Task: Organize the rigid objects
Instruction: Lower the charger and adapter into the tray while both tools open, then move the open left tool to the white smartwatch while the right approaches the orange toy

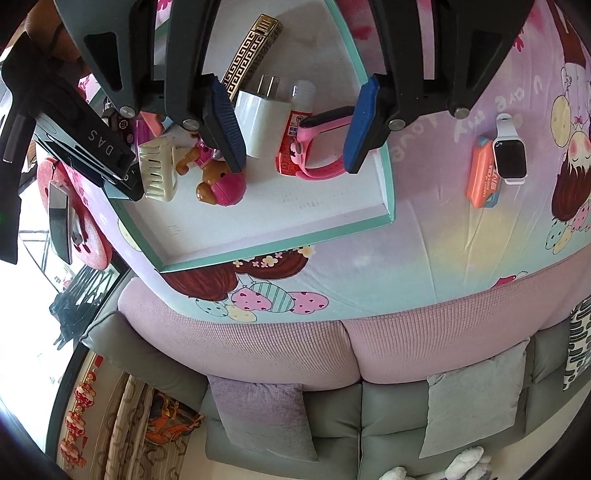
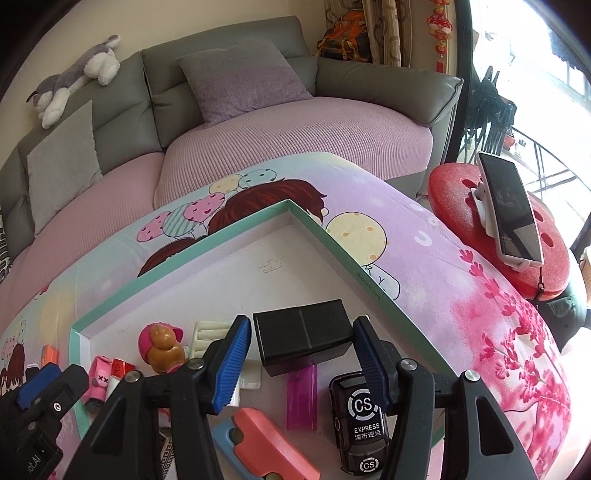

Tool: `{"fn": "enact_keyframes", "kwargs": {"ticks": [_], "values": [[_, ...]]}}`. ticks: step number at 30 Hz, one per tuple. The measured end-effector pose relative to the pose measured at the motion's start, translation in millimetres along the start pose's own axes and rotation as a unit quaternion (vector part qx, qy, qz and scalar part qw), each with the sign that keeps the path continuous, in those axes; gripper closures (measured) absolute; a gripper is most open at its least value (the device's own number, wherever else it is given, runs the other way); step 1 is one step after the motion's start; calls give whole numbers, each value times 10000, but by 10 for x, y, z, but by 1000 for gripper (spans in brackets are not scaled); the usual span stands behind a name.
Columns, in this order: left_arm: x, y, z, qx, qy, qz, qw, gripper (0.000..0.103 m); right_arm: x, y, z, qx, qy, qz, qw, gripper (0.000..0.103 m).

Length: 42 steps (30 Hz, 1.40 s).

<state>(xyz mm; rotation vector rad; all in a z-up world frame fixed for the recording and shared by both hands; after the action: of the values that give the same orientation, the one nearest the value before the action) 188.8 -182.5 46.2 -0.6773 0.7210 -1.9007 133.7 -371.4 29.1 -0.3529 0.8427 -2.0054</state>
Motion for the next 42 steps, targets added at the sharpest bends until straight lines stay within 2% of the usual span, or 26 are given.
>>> {"fn": "enact_keyframes", "kwargs": {"ticks": [4,5,8,16,17,19,25,31,42], "values": [[-103,-29,22,45,-115,79,9999,42,-11,0,4,-10,-8,10,10000,33],[-136,-34,26,61,-150,112,9998,38,-15,-2,8,2,-17,15,10000,31],[-257,-20,24,40,-286,248,9993,36,-52,3,12,30,-50,125,9999,16],[-673,7,-40,-70,-754,723,9945,34,-203,-49,19,165,-309,248,9991,0],[-731,9,-51,-82,-828,781,9935,24,-224,-62,23,204,-352,262,9988,0],[-844,7,-72,-88,-972,877,9914,12,-264,-80,27,257,-427,278,9984,0],[-1172,-12,-151,-135,-1340,1143,9843,12,-380,-135,29,368,-553,335,9972,0],[-1522,-85,-242,-108,-1725,1482,9737,12,-594,-239,13,481,-685,559,9949,0],[-2179,-356,-494,25,-2533,2002,9464,11,-1453,-451,-250,486,-1153,1682,9778,0]]}}
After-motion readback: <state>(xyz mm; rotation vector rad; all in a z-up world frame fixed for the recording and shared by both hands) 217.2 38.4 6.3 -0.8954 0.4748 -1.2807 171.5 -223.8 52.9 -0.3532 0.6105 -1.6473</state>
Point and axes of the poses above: each gripper's, at about its wrist camera, not at the fingertips, and y roughly the way its jaws point, x to its right, z to its top, the point moved 5 cm from there along y, roughly the way its jaws point, and after that the axes turned 5 degrees about x, right-handed, at the moved point
